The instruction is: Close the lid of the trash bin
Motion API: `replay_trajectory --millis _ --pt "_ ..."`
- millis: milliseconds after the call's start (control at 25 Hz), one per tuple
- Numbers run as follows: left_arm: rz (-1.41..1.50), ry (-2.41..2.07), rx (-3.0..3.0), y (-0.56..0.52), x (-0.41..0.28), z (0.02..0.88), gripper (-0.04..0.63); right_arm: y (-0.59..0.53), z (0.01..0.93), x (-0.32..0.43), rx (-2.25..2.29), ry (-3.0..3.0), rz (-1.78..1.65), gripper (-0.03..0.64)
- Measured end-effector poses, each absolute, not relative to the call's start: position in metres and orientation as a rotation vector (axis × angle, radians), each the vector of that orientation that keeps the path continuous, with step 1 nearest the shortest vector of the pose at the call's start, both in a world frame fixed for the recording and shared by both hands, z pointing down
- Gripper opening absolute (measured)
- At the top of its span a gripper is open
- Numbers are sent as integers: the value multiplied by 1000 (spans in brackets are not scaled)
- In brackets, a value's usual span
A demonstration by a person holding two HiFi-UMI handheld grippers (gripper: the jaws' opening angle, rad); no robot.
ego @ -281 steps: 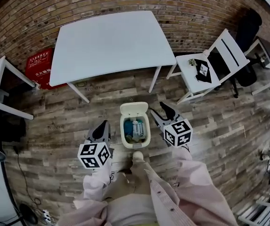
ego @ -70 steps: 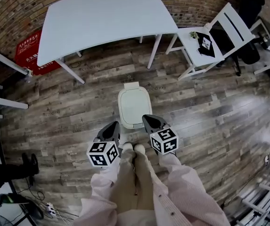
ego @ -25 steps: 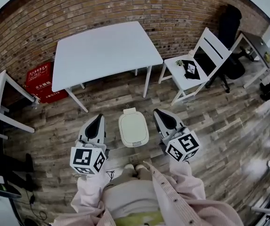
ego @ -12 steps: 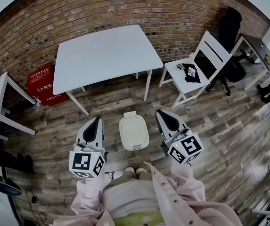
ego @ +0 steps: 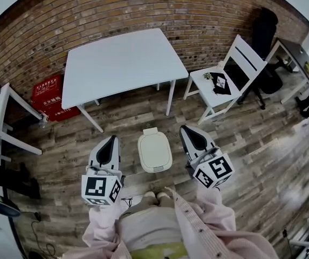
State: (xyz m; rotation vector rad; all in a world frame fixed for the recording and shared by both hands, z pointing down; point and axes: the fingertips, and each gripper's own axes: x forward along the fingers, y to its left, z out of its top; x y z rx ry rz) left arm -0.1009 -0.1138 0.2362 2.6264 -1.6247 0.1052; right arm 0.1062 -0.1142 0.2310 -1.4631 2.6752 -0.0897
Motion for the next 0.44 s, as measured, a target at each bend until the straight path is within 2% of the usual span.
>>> replay_trajectory --millis 440 --pt "110 -1614 2620 -111 -99 244 -6 -109 241 111 -1485 2672 -109 3"
